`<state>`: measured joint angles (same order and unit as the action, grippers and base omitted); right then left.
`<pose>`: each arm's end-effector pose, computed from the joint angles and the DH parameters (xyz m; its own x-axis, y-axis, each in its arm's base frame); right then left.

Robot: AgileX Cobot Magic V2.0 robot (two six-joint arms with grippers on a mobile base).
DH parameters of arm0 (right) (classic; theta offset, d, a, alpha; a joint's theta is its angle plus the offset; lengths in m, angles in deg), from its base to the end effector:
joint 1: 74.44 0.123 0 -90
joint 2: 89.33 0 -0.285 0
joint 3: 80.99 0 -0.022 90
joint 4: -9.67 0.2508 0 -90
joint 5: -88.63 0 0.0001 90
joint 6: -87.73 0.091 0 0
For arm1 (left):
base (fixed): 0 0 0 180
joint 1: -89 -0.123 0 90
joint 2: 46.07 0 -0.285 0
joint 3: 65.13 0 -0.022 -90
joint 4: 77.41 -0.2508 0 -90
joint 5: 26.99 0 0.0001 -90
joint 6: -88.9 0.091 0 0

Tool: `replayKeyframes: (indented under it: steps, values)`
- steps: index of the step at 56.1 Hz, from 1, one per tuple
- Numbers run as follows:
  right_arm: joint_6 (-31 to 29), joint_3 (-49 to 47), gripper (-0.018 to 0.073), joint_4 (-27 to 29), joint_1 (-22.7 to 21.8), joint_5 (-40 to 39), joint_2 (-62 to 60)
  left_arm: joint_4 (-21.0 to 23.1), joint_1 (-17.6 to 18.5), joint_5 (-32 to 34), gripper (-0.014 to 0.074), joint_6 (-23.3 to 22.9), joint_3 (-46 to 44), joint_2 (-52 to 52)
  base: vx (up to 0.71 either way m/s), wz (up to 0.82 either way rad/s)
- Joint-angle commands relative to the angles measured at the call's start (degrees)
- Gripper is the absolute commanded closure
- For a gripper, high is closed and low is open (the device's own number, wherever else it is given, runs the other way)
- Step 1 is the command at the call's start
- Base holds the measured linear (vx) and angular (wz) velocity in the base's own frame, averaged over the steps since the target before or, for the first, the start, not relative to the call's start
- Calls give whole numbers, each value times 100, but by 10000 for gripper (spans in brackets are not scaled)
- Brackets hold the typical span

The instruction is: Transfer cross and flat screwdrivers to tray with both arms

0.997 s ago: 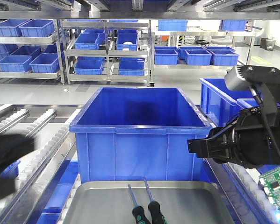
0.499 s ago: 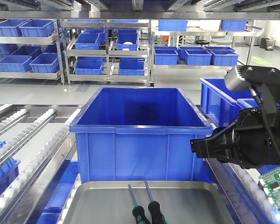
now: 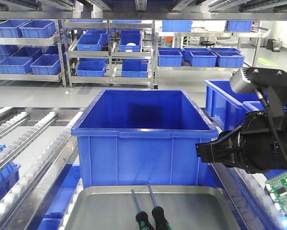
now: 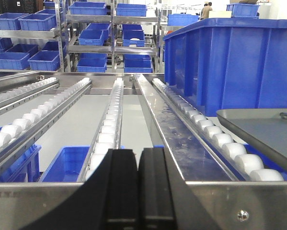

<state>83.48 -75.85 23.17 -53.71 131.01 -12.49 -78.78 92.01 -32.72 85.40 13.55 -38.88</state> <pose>0.2336 0.1037 0.4075 -0.5622 -0.1059 -0.8202 -0.4175 0.8925 0.1708 0.0567 -0.0028 0.1960 -0.0297 -0.0358 -0.9989 0.0491 0.9981 -0.0372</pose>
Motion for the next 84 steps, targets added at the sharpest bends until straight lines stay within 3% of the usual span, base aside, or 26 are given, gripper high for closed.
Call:
replayKeyframes:
  steps: [1,21,28,37,46,54,60,64,76,81,84]
  values:
    - [-6,-186,317,34,-33,-361,-131,-4,-5,442,600,-53,178,-41,0,0]
    - [-6,-186,317,34,-33,-275,-131,-4,-5,442,600,-53,178,-41,0,0]
    - [-6,-13,317,-291,-33,-329,-340,-4,-5,442,600,-53,178,-41,0,0]
    - [-6,1512,317,-532,-232,-1419,-1363,-4,-5,442,600,-53,178,-41,0,0]
    - [15,3434,329,-397,-1103,-2136,-2786,-4,-5,442,600,-53,178,-41,0,0]
    - [15,4618,421,-1017,-1945,-2160,-4099,-4,-5,442,600,-53,178,-41,0,0]
    - [15,5386,512,-1469,-2258,-2255,-5101,-4,-5,442,600,-47,178,-41,0,0]
    - [27,5875,575,-1623,-2345,-2340,-5727,-4,-5,442,600,-47,178,-41,0,0]
    - [608,7054,569,-1536,-2238,-2767,-7073,-4,-5,442,600,-47,178,-41,0,0]
    - [731,7502,568,-1545,-2129,-3509,-7021,-4,-5,442,600,-47,178,-48,0,0]
    - [778,7475,568,-1583,-2068,-3432,-7047,-4,-5,442,600,-47,178,-42,0,0]
